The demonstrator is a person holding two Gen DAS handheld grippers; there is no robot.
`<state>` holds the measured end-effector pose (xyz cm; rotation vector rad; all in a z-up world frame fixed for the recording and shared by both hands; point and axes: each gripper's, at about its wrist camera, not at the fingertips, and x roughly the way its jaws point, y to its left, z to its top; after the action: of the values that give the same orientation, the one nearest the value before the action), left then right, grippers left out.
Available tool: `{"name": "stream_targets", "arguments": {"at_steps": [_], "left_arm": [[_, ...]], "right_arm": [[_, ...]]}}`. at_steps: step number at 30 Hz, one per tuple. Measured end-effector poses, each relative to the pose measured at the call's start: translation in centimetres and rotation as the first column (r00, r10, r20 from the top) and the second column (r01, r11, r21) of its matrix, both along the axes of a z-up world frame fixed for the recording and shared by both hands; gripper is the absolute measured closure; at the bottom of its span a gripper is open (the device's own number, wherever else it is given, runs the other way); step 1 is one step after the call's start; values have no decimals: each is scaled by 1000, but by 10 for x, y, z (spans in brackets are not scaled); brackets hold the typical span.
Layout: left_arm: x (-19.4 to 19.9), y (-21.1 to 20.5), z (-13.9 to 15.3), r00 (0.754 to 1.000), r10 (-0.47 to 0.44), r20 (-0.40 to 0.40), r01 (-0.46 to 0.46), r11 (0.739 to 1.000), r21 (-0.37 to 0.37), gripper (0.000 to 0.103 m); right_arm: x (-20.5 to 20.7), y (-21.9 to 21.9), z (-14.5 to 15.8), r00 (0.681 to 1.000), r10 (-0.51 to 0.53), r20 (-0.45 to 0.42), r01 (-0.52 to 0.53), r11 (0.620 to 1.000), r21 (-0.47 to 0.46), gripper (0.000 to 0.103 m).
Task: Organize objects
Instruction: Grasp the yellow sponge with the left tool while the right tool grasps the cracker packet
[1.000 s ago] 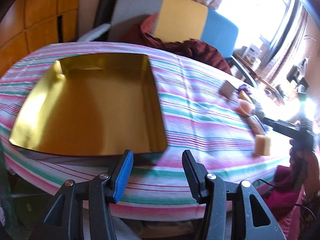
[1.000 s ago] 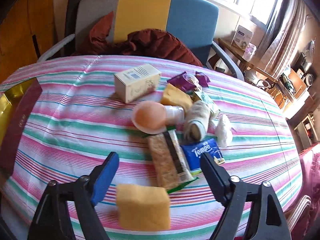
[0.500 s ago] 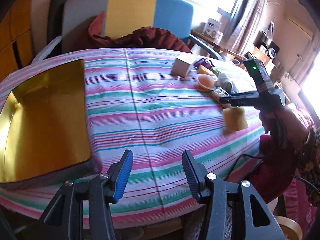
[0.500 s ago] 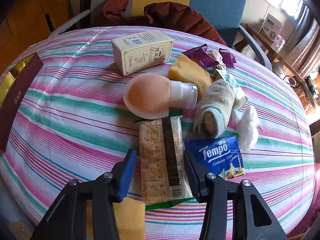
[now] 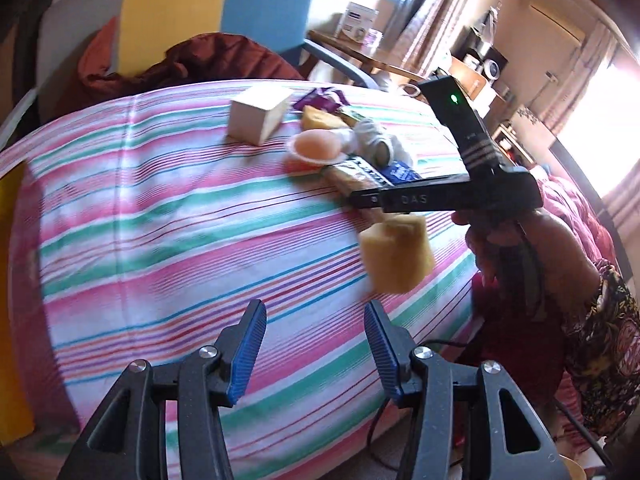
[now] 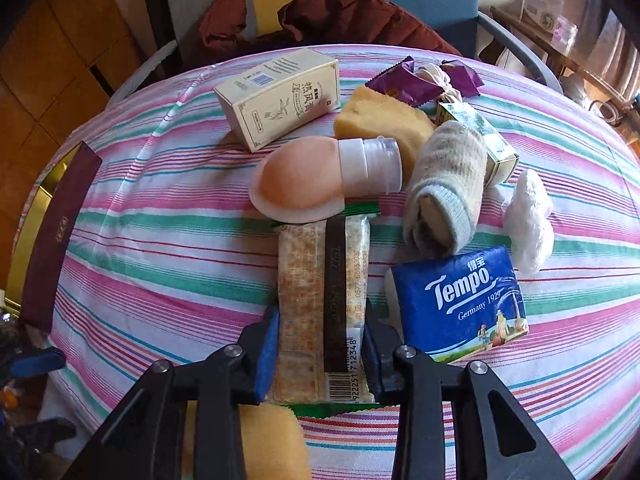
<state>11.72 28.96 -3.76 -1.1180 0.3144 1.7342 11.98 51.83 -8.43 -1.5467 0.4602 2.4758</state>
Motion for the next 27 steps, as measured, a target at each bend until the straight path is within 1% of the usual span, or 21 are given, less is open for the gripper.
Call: {"name": "stream_targets", "arguments": {"at_steps": [2, 3, 5, 7, 9, 12, 16, 18, 20, 21, 22, 24, 27], "left_arm": [[7, 17, -2, 999, -48, -6, 48, 999, 1, 52], [9, 25, -3, 997, -72, 6, 72, 997, 4, 52], [11, 42, -8, 991, -124, 52, 123, 992, 26, 51], [10, 54, -14, 987, -137, 89, 135, 991, 24, 44], [8, 64, -21, 984, -138, 115, 136, 990, 27, 39], [9, 76, -29, 978, -159, 133, 156, 987, 31, 39], [8, 87, -43, 967, -156, 203, 151, 988, 41, 39], [8, 86, -47, 961, -155, 230, 142, 987, 73, 39], [7, 80, -50, 962, -136, 237, 112, 987, 111, 40], [6, 77, -51, 962, -129, 242, 101, 987, 126, 44], [4, 75, -52, 961, -127, 245, 96, 986, 134, 48], [3, 68, -53, 961, -126, 246, 91, 985, 149, 52], [3, 56, -52, 962, -113, 247, 75, 984, 159, 55]], "right_arm": [[3, 2, 3, 1000, -14, -21, 13, 999, -32, 67], [4, 4, 5, 999, -21, -33, 19, 999, -46, 67], [6, 6, 8, 998, -37, -52, 33, 997, -69, 67], [8, 11, 10, 996, -50, -69, 44, 995, -89, 67], [9, 13, 12, 995, -58, -78, 50, 994, -101, 67], [11, 14, 14, 995, -65, -80, 57, 993, -108, 67], [7, 15, 10, 995, -67, -74, 59, 992, -110, 67], [7, 17, 9, 995, -65, -72, 57, 993, -107, 67], [8, 18, 9, 996, -61, -69, 54, 993, -105, 67], [8, 17, 8, 996, -59, -65, 52, 994, -99, 67], [7, 17, 8, 997, -57, -61, 51, 994, -94, 67], [6, 16, 7, 997, -52, -55, 47, 995, -88, 67], [5, 14, 7, 998, -42, -55, 37, 996, -83, 68]]}}
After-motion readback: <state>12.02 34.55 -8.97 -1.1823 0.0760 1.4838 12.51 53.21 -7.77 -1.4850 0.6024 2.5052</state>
